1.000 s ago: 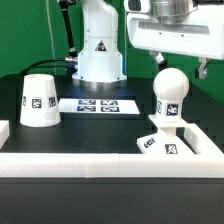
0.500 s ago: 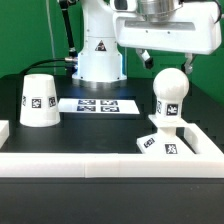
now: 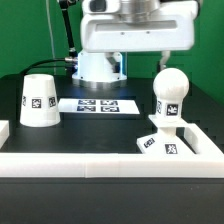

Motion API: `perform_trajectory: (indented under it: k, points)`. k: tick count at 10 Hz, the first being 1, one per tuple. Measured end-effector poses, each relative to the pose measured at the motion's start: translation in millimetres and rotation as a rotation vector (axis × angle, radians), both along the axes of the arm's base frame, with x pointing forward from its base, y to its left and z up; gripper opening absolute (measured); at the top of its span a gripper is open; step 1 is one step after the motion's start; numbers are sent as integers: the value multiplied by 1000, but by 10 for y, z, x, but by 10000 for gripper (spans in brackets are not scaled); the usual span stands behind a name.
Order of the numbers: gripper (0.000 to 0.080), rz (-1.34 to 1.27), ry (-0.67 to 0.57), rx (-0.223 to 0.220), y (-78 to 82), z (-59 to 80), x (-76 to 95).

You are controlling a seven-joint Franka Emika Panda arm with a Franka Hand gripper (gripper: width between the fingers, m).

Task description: Assemble lamp

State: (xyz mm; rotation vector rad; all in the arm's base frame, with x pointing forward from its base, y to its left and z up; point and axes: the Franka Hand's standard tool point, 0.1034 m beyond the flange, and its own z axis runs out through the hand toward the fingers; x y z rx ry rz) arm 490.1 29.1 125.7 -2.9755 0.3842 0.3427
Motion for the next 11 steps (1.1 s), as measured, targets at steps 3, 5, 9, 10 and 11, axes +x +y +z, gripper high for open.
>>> perform_trajectory:
  k: [3, 5, 9, 10, 11]
  points:
    - [698, -10, -1, -1, -152, -8, 4]
    - [698, 122, -69, -2, -294, 17, 68]
    - [698, 299, -262, -20, -817, -81, -324]
    - [698, 294, -257, -20, -927, -104, -357]
    - [698, 286, -260, -23, -968, -91, -340]
